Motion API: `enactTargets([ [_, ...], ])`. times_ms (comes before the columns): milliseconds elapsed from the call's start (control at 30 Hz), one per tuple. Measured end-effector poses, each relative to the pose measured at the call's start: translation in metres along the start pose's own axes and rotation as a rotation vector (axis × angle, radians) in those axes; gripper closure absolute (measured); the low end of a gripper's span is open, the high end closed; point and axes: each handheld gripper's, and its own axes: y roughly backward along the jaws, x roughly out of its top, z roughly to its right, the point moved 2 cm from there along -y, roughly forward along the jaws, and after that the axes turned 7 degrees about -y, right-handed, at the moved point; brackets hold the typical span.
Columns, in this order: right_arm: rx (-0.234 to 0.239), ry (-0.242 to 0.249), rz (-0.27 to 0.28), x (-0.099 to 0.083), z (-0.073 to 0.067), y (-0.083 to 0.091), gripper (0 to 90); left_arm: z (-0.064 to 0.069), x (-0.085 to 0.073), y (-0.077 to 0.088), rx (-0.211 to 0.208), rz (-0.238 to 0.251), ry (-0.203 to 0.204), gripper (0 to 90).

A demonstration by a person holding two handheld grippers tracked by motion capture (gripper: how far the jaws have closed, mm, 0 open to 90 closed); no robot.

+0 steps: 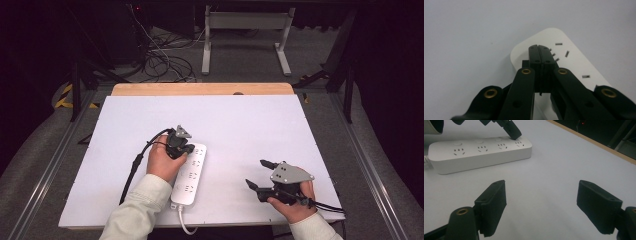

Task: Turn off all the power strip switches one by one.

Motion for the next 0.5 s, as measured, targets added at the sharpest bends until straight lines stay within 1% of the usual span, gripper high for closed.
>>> enactTargets([
  [33, -0.001, 0.0, 0.0, 0.0, 0.0, 0.0, 24.2, 0.0, 0.001, 0.003, 0.018, 0.017, -0.014, 90.0],
  [67, -0.002, 0.0, 0.001, 0.0, 0.0, 0.0, 24.2, 0.0, 0.0, 0.005, 0.028, 0.024, -0.012, 90.0],
  [100, -0.003, 0.0, 0.0, 0.0, 0.0, 0.0, 24.2, 0.0, 0.0, 0.005, 0.028, 0.024, -0.012, 90.0],
  [133, -0.005, 0.001, -0.001, 0.0, 0.001, 0.0, 24.1, 0.0, 0.001, 0.011, -0.006, 0.078, -0.003, 90.0],
  [167, -0.007, 0.001, -0.003, 0.0, 0.001, -0.001, 24.0, 0.0, 0.001, 0.011, -0.006, 0.078, -0.003, 90.0],
  [200, -0.008, 0.001, -0.005, 0.0, 0.002, -0.001, 23.9, 0.002, 0.002, 0.015, -0.015, 0.097, 0.0, 90.0],
  [267, -0.008, 0.0, -0.005, 0.0, 0.002, -0.002, 23.9, 0.005, 0.005, 0.022, -0.02, 0.126, -0.016, 90.0],
  [300, -0.007, 0.0, -0.005, 0.0, 0.002, -0.002, 23.9, 0.007, 0.006, 0.025, -0.018, 0.135, -0.022, 90.0],
  [433, -0.008, 0.001, -0.001, 0.0, 0.001, 0.0, 23.9, 0.007, 0.004, 0.035, -0.009, 0.138, -0.037, 90.0],
  [500, -0.006, 0.0, 0.006, 0.001, 0.001, 0.001, 24.0, 0.004, 0.002, 0.042, -0.01, 0.15, -0.031, 89.8],
])
